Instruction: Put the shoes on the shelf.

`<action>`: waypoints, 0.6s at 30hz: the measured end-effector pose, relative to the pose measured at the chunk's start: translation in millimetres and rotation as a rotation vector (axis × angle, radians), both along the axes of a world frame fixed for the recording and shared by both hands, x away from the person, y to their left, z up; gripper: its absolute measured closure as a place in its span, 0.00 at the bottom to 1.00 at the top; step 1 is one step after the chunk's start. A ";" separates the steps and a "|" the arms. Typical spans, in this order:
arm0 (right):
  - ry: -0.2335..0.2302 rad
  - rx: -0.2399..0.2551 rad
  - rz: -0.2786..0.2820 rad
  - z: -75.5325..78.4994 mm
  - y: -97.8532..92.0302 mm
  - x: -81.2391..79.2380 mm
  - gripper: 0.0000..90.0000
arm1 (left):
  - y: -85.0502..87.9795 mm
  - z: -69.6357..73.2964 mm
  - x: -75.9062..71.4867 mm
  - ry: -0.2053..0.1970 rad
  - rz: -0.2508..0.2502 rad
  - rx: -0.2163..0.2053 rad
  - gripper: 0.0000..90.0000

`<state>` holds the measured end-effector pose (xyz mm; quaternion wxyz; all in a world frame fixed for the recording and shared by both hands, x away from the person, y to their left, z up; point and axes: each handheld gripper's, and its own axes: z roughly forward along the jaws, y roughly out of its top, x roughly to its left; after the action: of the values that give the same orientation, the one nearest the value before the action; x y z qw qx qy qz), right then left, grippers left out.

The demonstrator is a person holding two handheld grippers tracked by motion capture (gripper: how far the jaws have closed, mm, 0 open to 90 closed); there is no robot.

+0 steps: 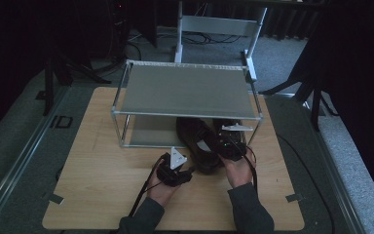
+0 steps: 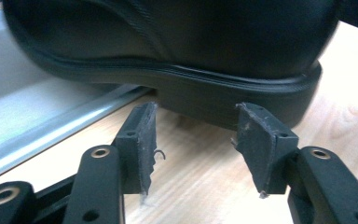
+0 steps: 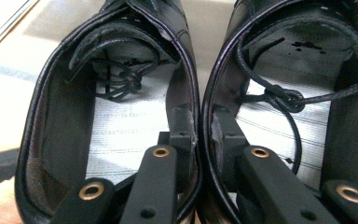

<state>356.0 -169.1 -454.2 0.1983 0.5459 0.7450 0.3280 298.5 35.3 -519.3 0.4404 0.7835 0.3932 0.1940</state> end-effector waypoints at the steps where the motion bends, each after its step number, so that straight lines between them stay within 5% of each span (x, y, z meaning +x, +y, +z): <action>1: -0.003 -0.004 -0.002 -0.5 1.2 0.5 0.90 | 1.6 0.0 1.3 0.002 0.011 -0.004 0.55; 18: -0.068 0.007 -0.062 -6.0 13.1 7.7 0.90 | 10.3 -2.5 29.5 -0.012 0.115 -0.035 0.68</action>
<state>363.7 -155.9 -460.2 0.2317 0.5578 0.7196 0.3426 328.0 45.6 -521.8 0.4444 0.7507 0.4383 0.2166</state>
